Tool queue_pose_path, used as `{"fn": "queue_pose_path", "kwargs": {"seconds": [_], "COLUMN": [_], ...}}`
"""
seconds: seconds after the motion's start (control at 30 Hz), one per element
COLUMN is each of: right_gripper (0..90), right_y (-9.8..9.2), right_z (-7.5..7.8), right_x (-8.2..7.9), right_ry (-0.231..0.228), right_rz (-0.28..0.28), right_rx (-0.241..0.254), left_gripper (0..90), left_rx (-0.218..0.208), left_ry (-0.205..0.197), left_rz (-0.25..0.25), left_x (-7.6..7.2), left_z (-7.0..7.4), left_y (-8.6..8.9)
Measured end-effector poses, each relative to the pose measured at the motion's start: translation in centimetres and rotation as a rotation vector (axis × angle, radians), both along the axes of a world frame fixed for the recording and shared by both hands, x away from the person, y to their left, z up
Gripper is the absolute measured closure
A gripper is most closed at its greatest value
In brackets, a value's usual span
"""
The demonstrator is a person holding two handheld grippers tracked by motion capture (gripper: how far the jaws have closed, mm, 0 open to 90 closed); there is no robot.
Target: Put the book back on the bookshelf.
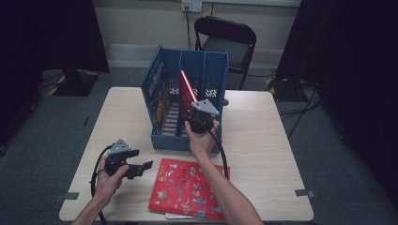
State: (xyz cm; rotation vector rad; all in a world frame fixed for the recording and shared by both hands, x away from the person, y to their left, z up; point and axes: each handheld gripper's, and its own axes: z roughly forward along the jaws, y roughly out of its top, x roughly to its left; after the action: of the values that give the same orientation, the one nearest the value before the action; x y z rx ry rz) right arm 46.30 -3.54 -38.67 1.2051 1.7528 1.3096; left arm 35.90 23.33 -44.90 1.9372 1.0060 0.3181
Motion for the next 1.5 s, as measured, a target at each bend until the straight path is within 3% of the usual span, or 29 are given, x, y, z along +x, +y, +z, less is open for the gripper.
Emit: {"fn": "queue_pose_path", "kwargs": {"seconds": [0.27, 0.4, 0.7, 0.9, 1.13, 1.5], "right_gripper": [67.6, 68.0, 74.8, 75.3, 75.2, 77.2], "right_y": [-0.6, -1.6, -2.2, -1.6, -0.6, -0.6], "right_z": [-0.6, -1.2, -2.5, -2.5, -2.0, -1.4], "right_x": [-1.2, -2.4, -3.9, -3.5, -1.5, 1.2], "right_ry": [0.027, 0.037, 0.049, 0.048, 0.059, 0.063], "right_rz": [0.043, 0.069, 0.078, 0.058, 0.028, 0.002], "right_rx": [0.01, 0.032, -0.009, -0.024, -0.036, -0.053], "left_gripper": [21.7, 21.7, 21.7, 21.7, 21.7, 21.8], "left_rx": [-0.003, -0.005, -0.001, 0.005, 0.003, -0.002], "left_ry": [0.003, 0.003, 0.006, 0.007, 0.008, 0.004], "left_rz": [0.006, 0.008, 0.004, 0.003, 0.004, 0.006], "left_x": [0.0, 0.0, 0.0, 0.1, 0.1, 0.1], "left_z": [0.0, -0.1, -0.1, -0.2, -0.1, -0.1], "left_y": [0.1, 0.1, -0.1, -0.1, 0.0, 0.1]}}
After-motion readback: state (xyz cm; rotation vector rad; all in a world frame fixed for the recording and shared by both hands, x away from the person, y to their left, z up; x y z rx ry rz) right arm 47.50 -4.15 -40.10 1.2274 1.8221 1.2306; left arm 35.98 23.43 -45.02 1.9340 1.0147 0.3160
